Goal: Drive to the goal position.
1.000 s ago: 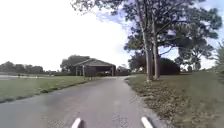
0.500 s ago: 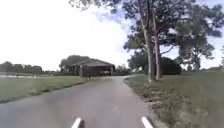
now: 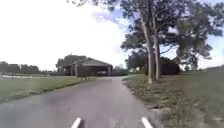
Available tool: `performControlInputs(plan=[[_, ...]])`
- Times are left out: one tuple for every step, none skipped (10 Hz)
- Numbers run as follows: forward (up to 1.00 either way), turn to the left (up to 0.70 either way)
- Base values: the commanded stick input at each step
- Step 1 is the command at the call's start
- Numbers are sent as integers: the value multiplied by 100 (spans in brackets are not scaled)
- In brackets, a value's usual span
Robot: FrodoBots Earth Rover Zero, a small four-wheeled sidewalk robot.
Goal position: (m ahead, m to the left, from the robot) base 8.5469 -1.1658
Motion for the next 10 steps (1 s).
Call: performControlInputs(plan=[[69, 3], [69, 3], [69, 3], [69, 3], [69, 3], [69, 7], [69, 16], [69, 32], [69, 12], [69, 3]])
